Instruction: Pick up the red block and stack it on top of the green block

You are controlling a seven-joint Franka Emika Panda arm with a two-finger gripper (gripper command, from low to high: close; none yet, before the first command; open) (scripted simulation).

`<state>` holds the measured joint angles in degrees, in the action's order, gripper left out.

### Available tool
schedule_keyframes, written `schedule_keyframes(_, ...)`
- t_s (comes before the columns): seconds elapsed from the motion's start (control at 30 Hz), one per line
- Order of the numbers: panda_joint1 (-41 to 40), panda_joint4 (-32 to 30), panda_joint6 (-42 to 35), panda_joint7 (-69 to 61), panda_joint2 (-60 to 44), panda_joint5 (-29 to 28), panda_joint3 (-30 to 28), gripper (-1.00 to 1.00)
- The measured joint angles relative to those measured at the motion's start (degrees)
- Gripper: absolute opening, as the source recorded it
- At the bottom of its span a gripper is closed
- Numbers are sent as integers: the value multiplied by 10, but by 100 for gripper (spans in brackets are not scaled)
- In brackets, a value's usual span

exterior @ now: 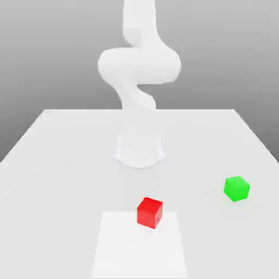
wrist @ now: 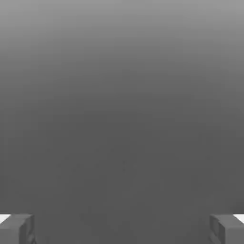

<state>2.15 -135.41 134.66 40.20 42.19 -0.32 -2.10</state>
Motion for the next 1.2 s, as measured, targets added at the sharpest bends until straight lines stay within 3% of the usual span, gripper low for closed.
schedule_keyframes(0.6,148,-311,260,-493,-343,-41,-118,0)
schedule_keyframes(0.8,162,-312,338,-568,-438,27,-108,0)
schedule_keyframes(0.97,105,-302,406,-624,-518,107,-31,0)
schedule_keyframes(1.0,95,-301,414,-628,-528,112,-20,-100)
schedule_keyframes(1.2,90,-301,417,-629,-533,114,-15,-100)
